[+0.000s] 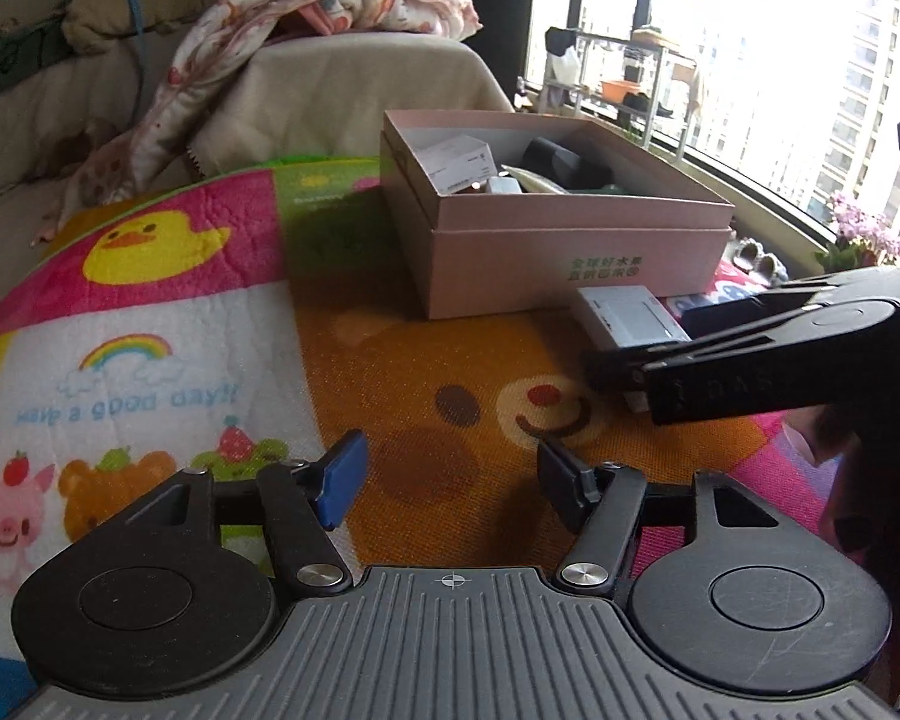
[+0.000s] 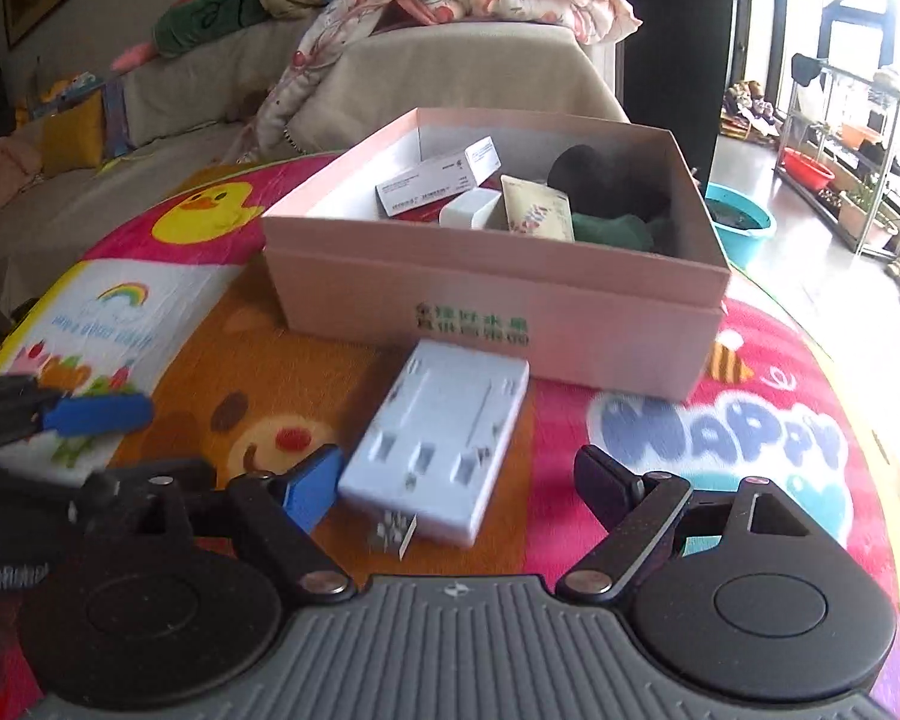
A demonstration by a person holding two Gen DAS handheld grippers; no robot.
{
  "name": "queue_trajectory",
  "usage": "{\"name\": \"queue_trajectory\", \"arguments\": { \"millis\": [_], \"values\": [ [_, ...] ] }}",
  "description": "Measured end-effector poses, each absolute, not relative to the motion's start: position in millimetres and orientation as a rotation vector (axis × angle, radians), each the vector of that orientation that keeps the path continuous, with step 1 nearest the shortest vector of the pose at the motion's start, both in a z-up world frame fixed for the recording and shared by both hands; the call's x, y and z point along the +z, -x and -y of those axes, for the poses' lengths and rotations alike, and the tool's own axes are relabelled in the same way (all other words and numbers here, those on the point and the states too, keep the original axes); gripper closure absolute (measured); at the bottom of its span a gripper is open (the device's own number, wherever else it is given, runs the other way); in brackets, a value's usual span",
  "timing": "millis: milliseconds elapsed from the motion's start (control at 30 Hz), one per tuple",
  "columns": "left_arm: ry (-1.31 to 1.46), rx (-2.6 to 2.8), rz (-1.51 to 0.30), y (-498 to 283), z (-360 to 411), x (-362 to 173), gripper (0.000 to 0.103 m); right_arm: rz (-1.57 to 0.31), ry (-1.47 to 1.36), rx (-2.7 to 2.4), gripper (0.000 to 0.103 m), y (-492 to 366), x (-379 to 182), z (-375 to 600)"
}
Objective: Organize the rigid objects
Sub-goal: 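Grasp the charger with the right tool and drop it into the box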
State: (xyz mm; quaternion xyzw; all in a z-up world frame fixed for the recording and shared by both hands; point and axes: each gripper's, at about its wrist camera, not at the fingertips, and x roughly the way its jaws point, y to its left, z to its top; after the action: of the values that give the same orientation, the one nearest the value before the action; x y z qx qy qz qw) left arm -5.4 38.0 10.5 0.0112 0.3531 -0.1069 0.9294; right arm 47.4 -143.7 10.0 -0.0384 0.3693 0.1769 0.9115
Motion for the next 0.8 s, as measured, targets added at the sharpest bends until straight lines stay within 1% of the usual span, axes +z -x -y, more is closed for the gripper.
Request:
{"name": "queue_trajectory", "arguments": {
  "millis": [33, 67, 100, 133, 267, 467, 600, 667, 733, 767, 800],
  "values": [
    [-0.025, -0.225, -0.725, 6, -36, 10, 0.031, -0.764, 0.091, 0.371, 0.033, -50, 11, 140],
    [-0.028, -0.231, -0.728, 6, -35, 11, 0.029, -0.762, 0.117, 0.38, 0.04, -51, 12, 137],
    [-0.03, -0.239, -0.731, 7, -33, 11, 0.028, -0.767, 0.146, 0.399, 0.051, -50, 15, 135],
    [-0.03, -0.248, -0.733, 7, -32, 11, 0.026, -0.773, 0.166, 0.431, 0.055, -47, 18, 133],
    [0.03, -0.334, -0.746, 9, -32, 14, 0.027, -0.765, 0.215, 0.507, 0.055, -25, 32, 141],
    [0.037, -0.391, -0.742, 12, -20, 17, 0.029, -0.673, 0.226, 0.519, 0.056, -4, 72, 162],
    [0.033, -0.399, -0.73, 13, -17, 20, 0.029, -0.58, 0.208, 0.466, 0.056, -26, 104, 165],
    [0.029, -0.398, -0.721, 11, -15, 22, 0.029, -0.553, 0.163, 0.437, 0.056, -51, 118, 162],
    [0.015, -0.388, -0.711, 9, -15, 25, 0.029, -0.484, 0.11, 0.421, 0.055, -77, 129, 158],
    [0.002, -0.381, -0.701, 8, -15, 26, 0.029, -0.449, 0.092, 0.417, 0.053, -89, 131, 157],
    [-0.01, -0.369, -0.688, 8, -17, 27, 0.029, -0.446, 0.081, 0.403, 0.038, -102, 131, 155]
  ]
}}
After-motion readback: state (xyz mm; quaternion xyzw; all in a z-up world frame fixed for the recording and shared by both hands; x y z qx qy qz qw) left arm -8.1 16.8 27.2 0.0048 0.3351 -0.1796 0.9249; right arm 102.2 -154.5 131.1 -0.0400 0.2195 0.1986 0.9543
